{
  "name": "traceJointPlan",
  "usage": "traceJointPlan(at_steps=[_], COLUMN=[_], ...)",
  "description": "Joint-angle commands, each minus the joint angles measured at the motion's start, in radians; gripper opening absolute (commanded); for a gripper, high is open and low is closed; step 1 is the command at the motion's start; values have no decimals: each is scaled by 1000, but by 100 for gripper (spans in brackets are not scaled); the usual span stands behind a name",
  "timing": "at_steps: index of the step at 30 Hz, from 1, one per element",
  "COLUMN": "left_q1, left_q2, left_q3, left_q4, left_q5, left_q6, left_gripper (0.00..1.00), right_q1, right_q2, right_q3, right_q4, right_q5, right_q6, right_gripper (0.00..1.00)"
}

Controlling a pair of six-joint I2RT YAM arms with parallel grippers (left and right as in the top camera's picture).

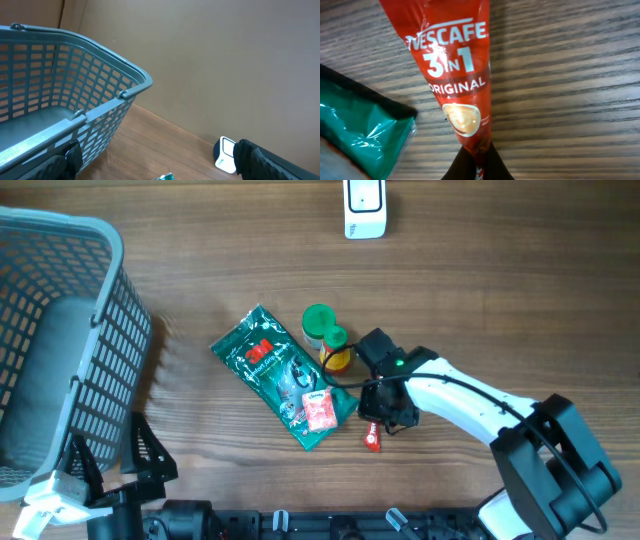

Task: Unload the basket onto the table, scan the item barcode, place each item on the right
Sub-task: 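Lift the Nescafe stick upward past the green-capped jar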

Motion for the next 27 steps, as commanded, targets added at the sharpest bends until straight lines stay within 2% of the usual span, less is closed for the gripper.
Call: traceJointPlan(at_steps=[1, 3, 7, 11, 16, 21, 25, 27], left_q1=[-5, -5, -5, -5, -5, -5, -5, -5], left_q2=[-4, -4, -4, -4, -4, -4, -4, -4], left_q3=[-1, -1, -1, -1, -1, -1, -1, -1], left_q4=[2, 2, 2, 2, 2, 2, 2, 2], left_q5=[-9, -9, -9, -9, -9, -9, -9, -9], left_q6=[-5, -5, -5, -5, -5, -5, -5, -4], left_gripper=[100, 100, 100, 100, 100, 100, 100, 100], right_q1=[-72, -133, -235, -256, -256, -256, -255, -252], right_q2=[-69, -125, -172, -172, -172, -173, -178, -184], right_q3=[-4, -4, -4, -4, -4, -4, -4, -4], right_q4=[6, 15, 83, 178, 406, 557, 828, 1023], right_q5=[-150, -273, -662, -1007, -1422, -1434, -1434, -1434], right_q6=[-43, -117, -307, -439, -589, -563, -472, -398], right_gripper=[4, 4, 4, 4, 4, 4, 4, 4])
